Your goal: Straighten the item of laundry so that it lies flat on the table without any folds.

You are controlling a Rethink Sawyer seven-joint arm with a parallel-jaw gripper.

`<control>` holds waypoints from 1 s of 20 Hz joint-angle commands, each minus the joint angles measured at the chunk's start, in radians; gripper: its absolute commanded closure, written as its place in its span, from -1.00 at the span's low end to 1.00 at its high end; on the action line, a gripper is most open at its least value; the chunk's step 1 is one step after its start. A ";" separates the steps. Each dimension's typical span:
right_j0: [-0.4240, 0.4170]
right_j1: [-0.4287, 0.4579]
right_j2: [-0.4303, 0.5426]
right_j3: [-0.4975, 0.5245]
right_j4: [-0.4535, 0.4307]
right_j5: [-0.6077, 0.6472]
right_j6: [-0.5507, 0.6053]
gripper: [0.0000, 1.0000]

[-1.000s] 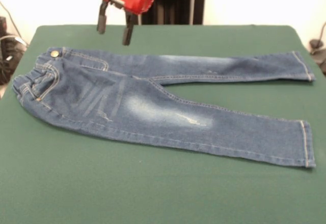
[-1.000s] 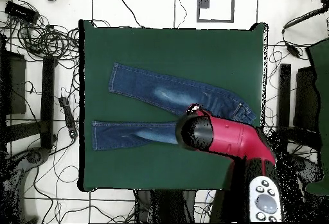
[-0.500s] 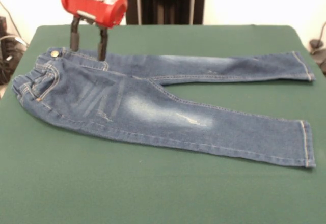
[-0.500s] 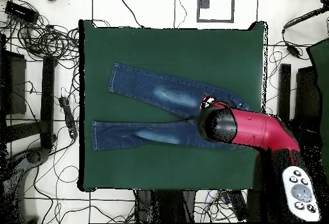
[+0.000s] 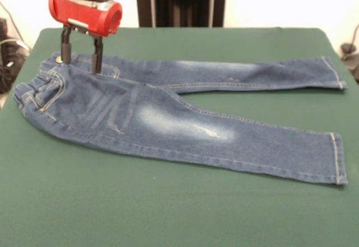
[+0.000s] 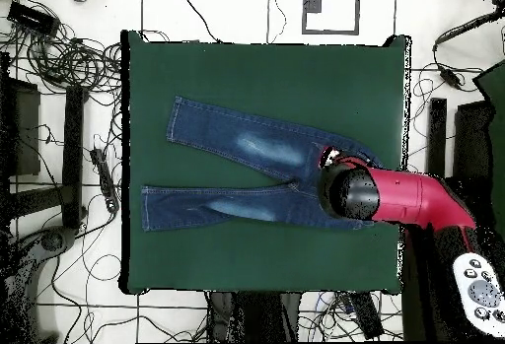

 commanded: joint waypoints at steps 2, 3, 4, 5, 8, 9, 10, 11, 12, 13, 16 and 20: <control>0.006 0.072 0.165 0.061 -0.086 -0.019 -0.167 -1.00; 0.005 0.079 0.166 0.052 -0.094 -0.019 -0.166 -1.00; -0.004 0.094 0.172 0.046 -0.104 -0.027 -0.167 -1.00; -0.014 0.102 0.184 0.042 -0.107 -0.020 -0.173 -1.00; -0.030 0.131 0.206 0.032 -0.131 -0.034 -0.175 -1.00; -0.040 0.137 0.215 0.028 -0.139 -0.031 -0.186 -1.00; -0.047 0.141 0.222 0.022 -0.145 -0.021 -0.197 -1.00; -0.055 0.144 0.230 0.018 -0.147 -0.010 -0.205 -1.00; -0.063 0.145 0.235 0.013 -0.152 0.002 -0.217 -1.00; -0.071 0.145 0.244 0.012 -0.153 0.013 -0.225 -1.00; -0.099 0.159 0.274 0.014 -0.161 0.022 -0.239 -1.00; -0.109 0.177 0.290 0.011 -0.185 0.005 -0.210 -1.00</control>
